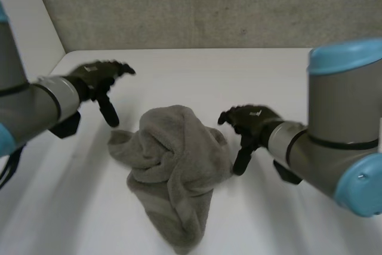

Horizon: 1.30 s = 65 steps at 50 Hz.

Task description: Fold the laundry

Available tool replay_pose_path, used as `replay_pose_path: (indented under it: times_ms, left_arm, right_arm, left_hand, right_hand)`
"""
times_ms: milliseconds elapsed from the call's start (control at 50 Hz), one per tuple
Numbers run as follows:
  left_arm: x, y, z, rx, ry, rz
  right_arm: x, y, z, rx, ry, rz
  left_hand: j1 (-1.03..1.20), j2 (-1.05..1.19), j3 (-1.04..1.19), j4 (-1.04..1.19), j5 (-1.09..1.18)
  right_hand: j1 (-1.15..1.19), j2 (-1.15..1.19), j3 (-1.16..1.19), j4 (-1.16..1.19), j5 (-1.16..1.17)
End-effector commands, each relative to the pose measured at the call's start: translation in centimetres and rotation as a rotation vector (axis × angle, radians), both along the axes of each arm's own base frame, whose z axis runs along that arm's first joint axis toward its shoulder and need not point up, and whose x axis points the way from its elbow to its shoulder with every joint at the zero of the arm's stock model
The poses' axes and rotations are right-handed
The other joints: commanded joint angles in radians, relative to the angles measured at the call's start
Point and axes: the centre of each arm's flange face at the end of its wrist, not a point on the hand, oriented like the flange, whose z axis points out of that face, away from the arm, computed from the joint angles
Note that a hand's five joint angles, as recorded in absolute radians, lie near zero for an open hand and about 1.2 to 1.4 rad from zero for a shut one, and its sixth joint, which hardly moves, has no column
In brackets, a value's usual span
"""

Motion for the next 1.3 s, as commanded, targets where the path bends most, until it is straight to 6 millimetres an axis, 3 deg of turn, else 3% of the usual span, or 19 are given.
replay_pose_path:
  times_ms: [20, 80, 160, 200, 260, 340, 400, 440, 460, 480, 520, 620, 760, 800, 880, 920, 960, 1020, 1300]
  left_arm:
    - [-1.2, -0.1, -5.0, 0.044, -0.059, -0.095]
    - [-2.6, 0.1, -7.6, 0.03, -0.061, -0.134]
    - [-4.3, 0.2, -8.7, -0.025, -0.05, -0.169]
    - [-5.3, -0.2, -8.5, -0.102, -0.028, -0.178]
    - [-5.6, -0.5, -7.7, -0.145, -0.011, -0.181]
    - [-7.3, -1.0, -3.5, -0.283, 0.036, -0.192]
    - [-7.8, -1.7, 0.7, -0.406, 0.077, -0.145]
    - [-7.5, -2.1, 2.8, -0.462, 0.101, -0.094]
    - [-7.3, -2.3, 4.7, -0.51, 0.123, -0.046]
    - [-7.3, -2.3, 4.7, -0.51, 0.123, -0.045]
    - [-6.6, -1.6, 7.4, -0.567, 0.163, 0.046]
    - [-5.9, 1.6, 6.7, -0.506, 0.158, 0.123]
    - [-4.4, 7.3, 0.0, -0.341, 0.034, 0.099]
    - [-4.4, 10.5, -3.7, -0.258, -0.019, 0.036]
    - [-5.1, 14.6, -6.5, -0.185, -0.066, -0.065]
    - [-5.4, 16.2, -7.4, -0.163, -0.086, -0.108]
    - [-5.8, 17.6, -7.8, -0.151, -0.1, -0.147]
    - [-5.9, 17.1, -7.0, -0.176, -0.082, -0.13]
    - [-4.7, 8.0, -2.2, -0.299, 0.029, 0.02]
  right_arm:
    - [0.9, -0.1, -4.5, 0.145, -0.084, -0.057]
    - [1.4, 0.1, -5.2, 0.129, -0.094, -0.047]
    - [2.1, -0.7, -5.0, 0.049, -0.14, -0.042]
    - [2.4, -1.1, -4.7, 0.011, -0.16, -0.033]
    - [2.9, -1.7, -3.8, -0.051, -0.176, -0.005]
    - [3.4, -3.0, -1.8, -0.152, -0.174, 0.011]
    - [4.2, -4.9, 2.0, -0.318, -0.19, 0.021]
    - [4.6, -6.8, 6.9, -0.524, -0.225, -0.009]
    - [4.6, -6.8, 6.9, -0.525, -0.226, -0.009]
    - [4.4, -7.5, 10.4, -0.664, -0.261, -0.027]
    - [4.4, -7.4, 13.1, -0.753, -0.303, -0.024]
    - [4.6, -6.0, 15.4, -0.83, -0.337, 0.067]
    - [3.9, -4.2, 11.2, -0.697, -0.186, 0.134]
    - [3.1, -3.1, 7.5, -0.597, -0.015, 0.181]
    - [1.7, -1.7, 3.4, -0.471, 0.148, 0.237]
    - [1.1, -1.0, 1.6, -0.413, 0.198, 0.259]
    - [-0.3, -0.8, -0.7, -0.34, 0.235, 0.246]
    - [-1.6, -1.1, -2.0, -0.313, 0.249, 0.212]
    - [-3.2, 1.6, -3.5, -0.327, 0.233, 0.251]
  left_hand:
    - [0.044, 0.057, 0.057, 0.055, 0.015]
    - [0.391, 0.404, 0.404, 0.402, 0.363]
    - [0.787, 0.8, 0.8, 0.798, 0.758]
    - [1.216, 1.228, 1.229, 1.227, 1.187]
    - [1.218, 1.231, 1.231, 1.229, 1.19]
    - [1.218, 1.231, 1.231, 1.229, 1.19]
    - [1.218, 1.231, 1.231, 1.229, 1.19]
    - [1.218, 1.231, 1.231, 1.229, 1.19]
    - [1.218, 1.231, 1.231, 1.229, 1.19]
    - [1.218, 1.231, 1.231, 1.229, 1.19]
    - [1.218, 1.231, 1.231, 1.229, 1.19]
    - [1.218, 1.231, 1.231, 1.229, 1.19]
    - [1.218, 1.231, 1.231, 1.229, 1.19]
    - [1.218, 1.231, 1.231, 1.229, 1.19]
    - [1.218, 1.231, 1.231, 1.229, 1.19]
    - [1.069, 1.081, 1.082, 1.08, 1.04]
    - [0.443, 0.456, 0.456, 0.454, 0.415]
    - [0.102, 0.114, 0.114, 0.112, 0.073]
    - [0.103, 0.116, 0.116, 0.114, 0.074]
  right_hand:
    - [-0.033, -0.066, -0.039, -0.062, -0.057]
    - [-0.031, -0.065, -0.038, -0.061, -0.056]
    - [1.127, 1.094, 1.12, 1.097, 1.103]
    - [1.189, 1.155, 1.182, 1.159, 1.164]
    - [1.189, 1.156, 1.182, 1.159, 1.165]
    - [1.189, 1.156, 1.182, 1.159, 1.165]
    - [1.189, 1.156, 1.182, 1.159, 1.165]
    - [1.189, 1.156, 1.182, 1.159, 1.165]
    - [1.189, 1.156, 1.182, 1.159, 1.165]
    - [1.189, 1.156, 1.182, 1.159, 1.165]
    - [1.189, 1.156, 1.182, 1.159, 1.165]
    - [1.189, 1.156, 1.182, 1.159, 1.165]
    - [1.189, 1.156, 1.182, 1.159, 1.165]
    - [1.189, 1.156, 1.182, 1.159, 1.165]
    - [1.189, 1.156, 1.182, 1.159, 1.165]
    - [1.189, 1.156, 1.182, 1.159, 1.165]
    - [1.189, 1.156, 1.182, 1.159, 1.165]
    - [1.189, 1.156, 1.182, 1.159, 1.165]
    - [1.189, 1.156, 1.182, 1.159, 1.165]
